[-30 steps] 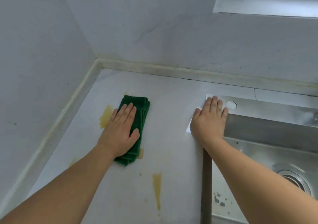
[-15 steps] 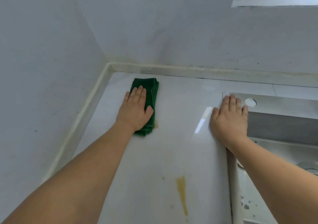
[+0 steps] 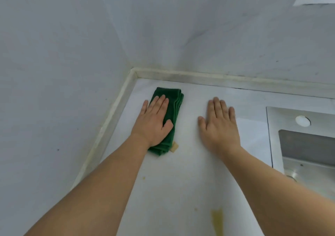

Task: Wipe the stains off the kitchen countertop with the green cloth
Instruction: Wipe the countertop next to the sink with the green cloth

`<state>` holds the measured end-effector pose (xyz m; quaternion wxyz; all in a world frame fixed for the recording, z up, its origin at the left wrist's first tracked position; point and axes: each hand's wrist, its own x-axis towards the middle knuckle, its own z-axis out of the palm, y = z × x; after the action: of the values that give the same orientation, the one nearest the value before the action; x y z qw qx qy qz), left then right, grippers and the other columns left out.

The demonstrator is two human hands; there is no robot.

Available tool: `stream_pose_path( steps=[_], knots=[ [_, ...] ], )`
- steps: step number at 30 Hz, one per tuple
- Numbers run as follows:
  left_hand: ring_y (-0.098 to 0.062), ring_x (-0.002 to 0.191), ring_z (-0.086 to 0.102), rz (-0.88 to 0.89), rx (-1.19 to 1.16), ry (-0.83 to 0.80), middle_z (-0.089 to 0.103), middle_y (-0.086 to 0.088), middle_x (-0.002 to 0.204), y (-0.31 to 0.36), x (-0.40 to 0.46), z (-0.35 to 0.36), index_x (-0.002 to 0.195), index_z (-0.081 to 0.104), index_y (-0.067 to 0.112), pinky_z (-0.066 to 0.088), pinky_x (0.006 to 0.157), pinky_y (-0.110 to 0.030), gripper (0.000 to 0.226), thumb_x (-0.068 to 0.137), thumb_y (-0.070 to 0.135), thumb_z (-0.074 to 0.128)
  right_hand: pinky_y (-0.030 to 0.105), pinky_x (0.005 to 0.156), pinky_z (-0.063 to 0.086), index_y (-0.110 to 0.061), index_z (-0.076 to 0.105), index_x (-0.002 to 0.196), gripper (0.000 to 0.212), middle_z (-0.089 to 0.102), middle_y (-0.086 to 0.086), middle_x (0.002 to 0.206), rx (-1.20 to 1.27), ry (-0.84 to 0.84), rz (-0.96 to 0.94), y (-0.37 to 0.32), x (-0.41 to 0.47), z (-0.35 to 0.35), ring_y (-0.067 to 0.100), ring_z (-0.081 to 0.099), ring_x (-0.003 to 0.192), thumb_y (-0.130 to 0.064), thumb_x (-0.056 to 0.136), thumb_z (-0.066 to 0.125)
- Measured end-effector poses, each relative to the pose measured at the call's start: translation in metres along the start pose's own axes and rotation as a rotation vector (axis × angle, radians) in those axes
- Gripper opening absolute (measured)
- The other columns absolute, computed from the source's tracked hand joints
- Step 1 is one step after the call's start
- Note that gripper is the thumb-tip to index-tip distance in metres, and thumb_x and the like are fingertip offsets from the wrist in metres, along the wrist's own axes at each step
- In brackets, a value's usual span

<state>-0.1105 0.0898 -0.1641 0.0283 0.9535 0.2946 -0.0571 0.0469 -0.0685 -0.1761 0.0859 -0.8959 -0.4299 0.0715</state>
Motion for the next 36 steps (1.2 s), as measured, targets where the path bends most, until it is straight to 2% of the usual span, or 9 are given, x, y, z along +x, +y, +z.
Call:
stream_pose_path(
  steps=[6,11,14,17,22,28,32,36],
  knots=[
    [-0.017,0.153,-0.003,-0.003,0.036,0.003,0.001,-0.004,0.167,-0.019,0.061,-0.009,0.159,0.003,0.012,-0.005,0.123,-0.041,0.088,0.080,0.052,-0.002,0.041,0.120,-0.010,-0.011,-0.004,0.154,0.068,-0.010,0.004,0.162,-0.021,-0.001,0.000,0.001,0.005,0.003,0.019,-0.013,0.148,-0.047,0.098,0.011],
    [-0.015,0.152,-0.009,-0.037,-0.132,0.020,-0.005,-0.002,0.166,-0.007,-0.030,0.003,0.158,0.000,0.017,-0.008,0.123,-0.039,0.074,0.091,0.048,0.006,0.042,0.120,-0.009,-0.010,-0.004,0.154,0.069,-0.010,0.005,0.162,-0.022,-0.038,-0.005,0.000,0.002,-0.003,0.019,-0.014,0.148,-0.047,0.098,0.011],
    [-0.015,0.152,-0.013,-0.007,-0.113,-0.010,-0.010,0.002,0.165,-0.007,-0.087,0.008,0.157,-0.006,0.033,-0.011,0.122,-0.042,0.067,0.093,0.048,0.005,0.043,0.120,-0.007,-0.009,-0.001,0.154,0.070,-0.007,0.006,0.163,-0.022,-0.044,-0.003,-0.001,0.002,-0.004,0.020,-0.012,0.149,-0.047,0.098,0.014],
    [-0.013,0.151,-0.015,-0.005,-0.120,-0.001,-0.013,0.006,0.164,-0.012,-0.083,0.005,0.154,-0.006,0.044,-0.012,0.122,-0.044,0.064,0.092,0.047,0.006,0.042,0.120,-0.008,-0.009,-0.001,0.154,0.069,-0.007,0.006,0.163,-0.016,-0.036,-0.002,-0.001,0.002,-0.003,0.021,-0.011,0.149,-0.047,0.098,0.014],
    [-0.014,0.152,-0.007,0.020,-0.124,0.042,-0.002,0.004,0.166,-0.030,-0.028,0.001,0.157,0.006,0.036,-0.011,0.122,-0.041,0.067,0.091,0.044,0.005,0.041,0.120,-0.009,-0.010,0.000,0.155,0.069,-0.006,0.005,0.163,-0.016,-0.013,-0.009,0.001,0.004,0.003,0.020,-0.010,0.149,-0.047,0.097,0.013],
    [-0.022,0.153,-0.002,-0.027,-0.046,0.063,0.002,-0.003,0.166,-0.065,0.067,-0.012,0.158,0.010,0.030,-0.006,0.123,-0.039,0.056,0.104,0.030,0.026,0.040,0.120,-0.010,-0.012,-0.003,0.155,0.074,-0.009,0.003,0.163,-0.022,0.005,-0.012,0.002,0.005,0.005,0.017,-0.012,0.149,-0.051,0.091,0.000],
    [-0.023,0.152,-0.001,0.004,0.057,0.138,-0.001,-0.005,0.166,-0.061,0.060,-0.009,0.158,0.014,0.019,-0.004,0.124,-0.039,0.056,0.104,0.031,0.024,0.040,0.120,-0.010,-0.013,-0.004,0.155,0.070,-0.010,0.001,0.162,-0.027,-0.005,0.003,0.002,0.005,0.004,0.016,-0.013,0.148,-0.049,0.094,0.003],
    [-0.015,0.153,-0.003,0.077,-0.174,0.067,-0.008,-0.001,0.166,-0.047,0.011,0.000,0.158,0.008,0.014,-0.004,0.124,-0.033,0.058,0.104,0.030,0.019,0.040,0.120,-0.009,-0.013,-0.005,0.155,0.067,-0.010,0.002,0.162,-0.022,-0.025,0.009,0.001,0.005,0.000,0.016,-0.013,0.148,-0.047,0.099,0.011]
  ],
)
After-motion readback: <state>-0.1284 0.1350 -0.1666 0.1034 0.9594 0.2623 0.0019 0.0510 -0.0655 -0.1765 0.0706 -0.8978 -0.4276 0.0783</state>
